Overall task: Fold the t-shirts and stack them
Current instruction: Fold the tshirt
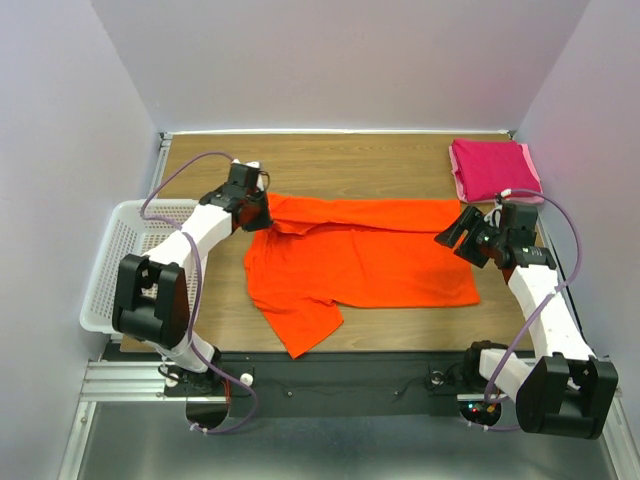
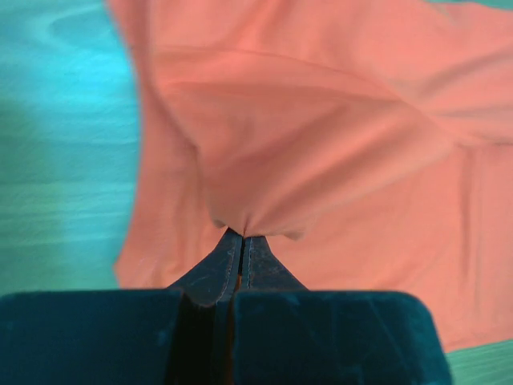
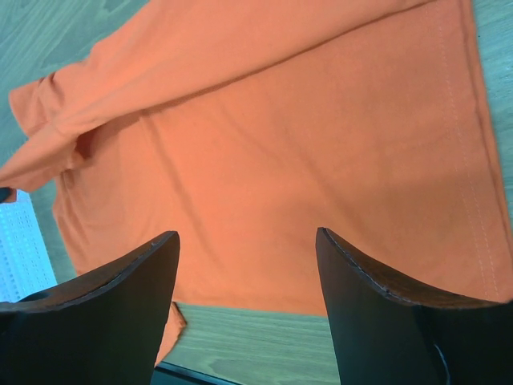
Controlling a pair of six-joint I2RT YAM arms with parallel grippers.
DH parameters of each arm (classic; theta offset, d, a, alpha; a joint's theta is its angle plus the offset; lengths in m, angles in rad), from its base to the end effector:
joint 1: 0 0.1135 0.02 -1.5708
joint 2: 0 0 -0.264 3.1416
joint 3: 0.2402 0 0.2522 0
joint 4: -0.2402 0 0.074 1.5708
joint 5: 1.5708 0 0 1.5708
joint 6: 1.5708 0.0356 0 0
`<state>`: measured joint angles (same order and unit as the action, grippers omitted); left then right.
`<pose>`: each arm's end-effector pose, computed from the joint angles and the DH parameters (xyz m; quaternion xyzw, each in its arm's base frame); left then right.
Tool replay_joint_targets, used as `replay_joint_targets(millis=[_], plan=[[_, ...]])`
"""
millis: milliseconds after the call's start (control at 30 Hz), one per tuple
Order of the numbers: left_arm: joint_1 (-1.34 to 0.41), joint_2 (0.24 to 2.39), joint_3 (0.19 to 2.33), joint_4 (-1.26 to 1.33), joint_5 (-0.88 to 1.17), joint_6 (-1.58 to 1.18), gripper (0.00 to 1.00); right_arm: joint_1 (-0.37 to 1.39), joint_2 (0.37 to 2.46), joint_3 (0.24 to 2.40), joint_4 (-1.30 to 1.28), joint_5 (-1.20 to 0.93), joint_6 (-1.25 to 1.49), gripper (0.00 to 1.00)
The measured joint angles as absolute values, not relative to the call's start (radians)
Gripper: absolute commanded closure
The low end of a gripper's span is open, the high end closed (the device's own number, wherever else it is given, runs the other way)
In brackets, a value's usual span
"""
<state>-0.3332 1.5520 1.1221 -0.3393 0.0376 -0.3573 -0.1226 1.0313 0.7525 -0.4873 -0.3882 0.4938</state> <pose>0.3222 -0.1129 0.2537 -0.0038 0.9206 -0.1483 0.3612 0.2135 -0.0127 0.2561 0.2019 0.8832 0.2453 0.3449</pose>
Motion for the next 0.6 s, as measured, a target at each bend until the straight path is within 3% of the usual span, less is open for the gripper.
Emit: replay_joint_targets(millis=[133,200,233,300,333,367,467,600], plan=[[-0.251,1.549,1.092,-0.358,0.098,-0.360,0.98,-0.123,1.029,0.752,-0.487,-0.384,0.494,0.26],[-0.247,1.549,1.081,-0.362,0.133,-0.360,0.90,-0.123,1.028,0.752,-0.487,-0.381,0.494,0.26],[-0.250,1.549,1.072,-0.358,0.153,-0.360,0.72,-0.123,1.028,0.752,-0.487,-0.377,0.493,0.26],[-0.256,1.553,1.047,-0.353,0.177,-0.366,0.51,-0.123,1.028,0.752,-0.487,-0.374,0.493,0.26],[-0.258,1.554,1.036,-0.350,0.180,-0.370,0.34,-0.123,1.028,0.752,-0.487,-0.374,0.493,0.26],[-0.261,1.554,1.021,-0.345,0.178,-0.376,0.29,-0.123,1.028,0.752,-0.487,-0.373,0.493,0.26],[-0.262,1.543,0.971,-0.343,0.134,-0.404,0.28,-0.123,1.026,0.752,-0.487,-0.369,0.493,0.26],[-0.296,1.468,0.960,-0.344,-0.033,-0.411,0.36,-0.123,1.023,0.752,-0.488,-0.363,0.493,0.26]])
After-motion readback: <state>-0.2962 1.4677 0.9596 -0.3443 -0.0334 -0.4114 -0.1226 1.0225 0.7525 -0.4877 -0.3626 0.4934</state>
